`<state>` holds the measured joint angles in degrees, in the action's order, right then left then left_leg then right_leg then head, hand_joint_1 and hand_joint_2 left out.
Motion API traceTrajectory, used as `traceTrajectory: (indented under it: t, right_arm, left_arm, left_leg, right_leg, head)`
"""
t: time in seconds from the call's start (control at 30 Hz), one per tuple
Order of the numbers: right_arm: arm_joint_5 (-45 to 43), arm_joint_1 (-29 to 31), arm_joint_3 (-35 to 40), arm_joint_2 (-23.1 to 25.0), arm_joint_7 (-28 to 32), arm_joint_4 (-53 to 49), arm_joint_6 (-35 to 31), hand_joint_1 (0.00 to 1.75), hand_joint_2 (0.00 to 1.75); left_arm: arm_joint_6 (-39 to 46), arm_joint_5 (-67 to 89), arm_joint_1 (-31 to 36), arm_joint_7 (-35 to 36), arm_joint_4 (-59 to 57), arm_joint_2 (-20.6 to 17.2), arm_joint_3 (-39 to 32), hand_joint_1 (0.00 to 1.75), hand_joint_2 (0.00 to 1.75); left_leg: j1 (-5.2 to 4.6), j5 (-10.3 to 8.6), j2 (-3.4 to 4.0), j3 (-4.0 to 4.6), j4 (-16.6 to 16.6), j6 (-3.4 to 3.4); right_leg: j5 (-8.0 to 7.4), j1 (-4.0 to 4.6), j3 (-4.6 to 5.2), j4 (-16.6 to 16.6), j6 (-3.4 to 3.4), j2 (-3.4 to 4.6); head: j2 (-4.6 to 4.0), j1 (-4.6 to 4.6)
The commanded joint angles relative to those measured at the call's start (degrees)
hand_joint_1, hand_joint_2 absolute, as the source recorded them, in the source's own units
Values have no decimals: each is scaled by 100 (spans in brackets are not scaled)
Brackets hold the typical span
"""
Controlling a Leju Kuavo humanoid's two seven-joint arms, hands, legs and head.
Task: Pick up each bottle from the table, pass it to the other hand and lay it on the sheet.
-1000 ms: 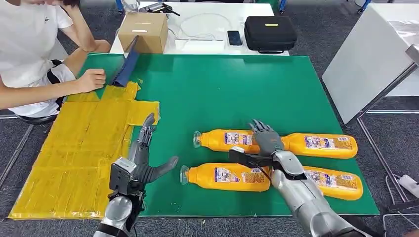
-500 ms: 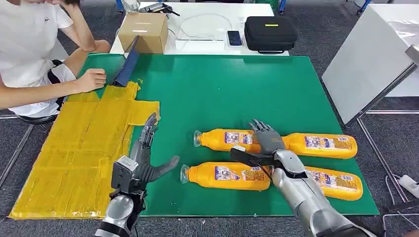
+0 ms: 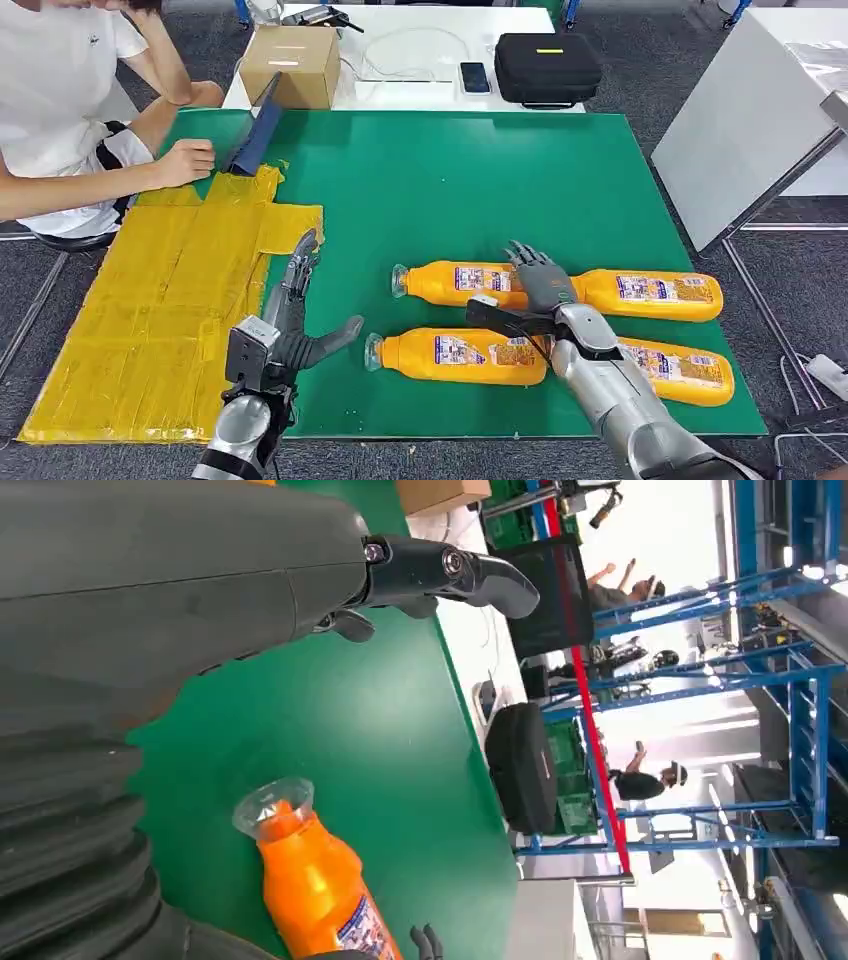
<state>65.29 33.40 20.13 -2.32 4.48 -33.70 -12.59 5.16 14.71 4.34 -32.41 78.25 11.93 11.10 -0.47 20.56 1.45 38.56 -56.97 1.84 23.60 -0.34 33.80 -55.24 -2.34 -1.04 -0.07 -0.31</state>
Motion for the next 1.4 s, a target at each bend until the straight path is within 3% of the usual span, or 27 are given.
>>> traceTrajectory:
  t: [0.03,0.4,0.43,0.53,1.2,1.4]
  right_arm:
    - [-12,167,-3,32,16,428,58,0,175]
    - [-12,167,-3,32,16,428,58,0,175]
    - [223,165,313,-3,224,596,483,175,175]
    - [226,51,385,36,254,798,203,175,175]
    - [182,102,401,62,227,832,91,175,175]
    - [-225,-301,-229,327,306,-183,-1470,175,175]
  left_arm:
    - [-19,-5,204,4,-354,-100,59,0,175]
    - [-19,-5,204,4,-354,-100,59,0,175]
    - [-263,-617,147,-117,-299,46,-144,0,175]
    - [-267,-636,118,-115,-256,34,-101,0,175]
    - [-266,-661,113,-106,-250,17,-95,0,175]
    - [-270,-663,65,-73,-166,35,-66,0,175]
  left_leg:
    - [1,4,-11,-15,3,-9]
    - [1,6,-12,-19,2,-11]
    - [2,3,-10,-12,3,-8]
    - [3,14,-17,-37,2,-15]
    - [4,12,-19,-59,3,-17]
    - [4,8,-11,-45,4,-13]
  right_leg:
    - [5,-1,-16,2,5,0]
    - [6,-2,-19,1,5,1]
    - [3,0,-13,2,4,0]
    - [13,-1,-38,3,8,1]
    - [13,-1,-58,4,10,0]
    - [8,0,-46,4,8,3]
  head:
    - [0,0]
    - [0,0]
    - [2,0]
    - [0,0]
    - [0,0]
    - [0,2]
